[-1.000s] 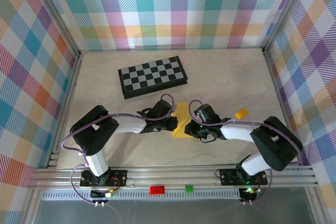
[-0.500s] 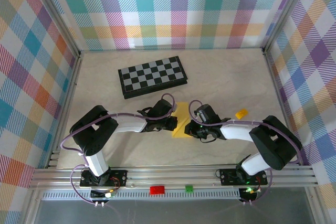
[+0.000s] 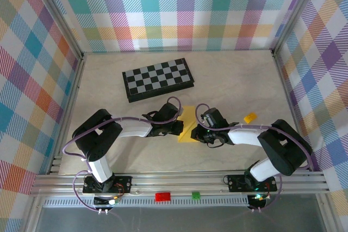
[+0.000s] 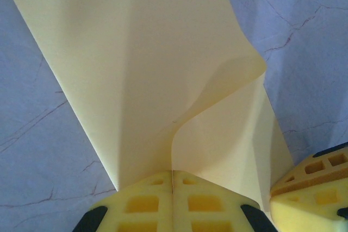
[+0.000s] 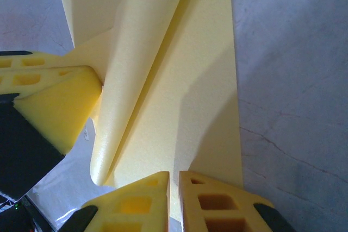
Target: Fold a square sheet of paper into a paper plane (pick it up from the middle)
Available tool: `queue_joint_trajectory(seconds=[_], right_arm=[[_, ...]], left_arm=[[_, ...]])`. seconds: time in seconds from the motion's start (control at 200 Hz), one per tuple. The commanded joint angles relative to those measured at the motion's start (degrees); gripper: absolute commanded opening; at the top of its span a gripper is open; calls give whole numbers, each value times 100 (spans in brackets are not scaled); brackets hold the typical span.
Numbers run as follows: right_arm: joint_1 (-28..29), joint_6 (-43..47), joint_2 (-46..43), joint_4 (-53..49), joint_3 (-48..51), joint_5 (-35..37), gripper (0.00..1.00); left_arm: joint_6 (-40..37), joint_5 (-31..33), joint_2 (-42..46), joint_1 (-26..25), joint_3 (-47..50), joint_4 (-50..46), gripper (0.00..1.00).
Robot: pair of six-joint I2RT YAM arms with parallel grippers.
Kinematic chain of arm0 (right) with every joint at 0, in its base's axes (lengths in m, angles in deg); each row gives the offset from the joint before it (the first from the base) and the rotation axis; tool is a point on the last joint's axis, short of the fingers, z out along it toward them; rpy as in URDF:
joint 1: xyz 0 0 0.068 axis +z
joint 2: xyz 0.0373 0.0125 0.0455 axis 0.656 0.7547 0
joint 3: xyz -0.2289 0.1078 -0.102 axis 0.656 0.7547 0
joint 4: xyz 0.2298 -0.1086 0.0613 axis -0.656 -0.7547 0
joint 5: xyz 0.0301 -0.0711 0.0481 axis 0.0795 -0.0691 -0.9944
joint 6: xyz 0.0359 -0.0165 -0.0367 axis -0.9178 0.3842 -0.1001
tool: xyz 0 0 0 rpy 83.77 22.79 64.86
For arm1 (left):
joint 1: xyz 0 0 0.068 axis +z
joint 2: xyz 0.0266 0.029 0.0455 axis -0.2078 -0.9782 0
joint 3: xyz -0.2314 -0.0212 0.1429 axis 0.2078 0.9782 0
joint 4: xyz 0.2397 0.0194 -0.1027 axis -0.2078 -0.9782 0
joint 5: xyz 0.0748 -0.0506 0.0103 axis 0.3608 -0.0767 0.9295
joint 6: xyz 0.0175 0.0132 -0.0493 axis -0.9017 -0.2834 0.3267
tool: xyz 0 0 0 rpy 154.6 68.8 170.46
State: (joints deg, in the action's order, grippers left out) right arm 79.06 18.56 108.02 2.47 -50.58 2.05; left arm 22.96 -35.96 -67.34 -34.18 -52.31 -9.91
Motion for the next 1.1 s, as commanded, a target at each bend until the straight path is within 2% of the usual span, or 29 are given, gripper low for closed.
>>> queue_joint_trajectory(seconds=[0.0, 1.095], right_arm=[[-3, 5, 202, -213, 127, 156, 15], [-1, 69, 70, -424, 41, 221, 15]], left_arm=[[-138, 102, 115, 31, -85, 55, 0], [-94, 274, 138, 36, 7, 67, 0]])
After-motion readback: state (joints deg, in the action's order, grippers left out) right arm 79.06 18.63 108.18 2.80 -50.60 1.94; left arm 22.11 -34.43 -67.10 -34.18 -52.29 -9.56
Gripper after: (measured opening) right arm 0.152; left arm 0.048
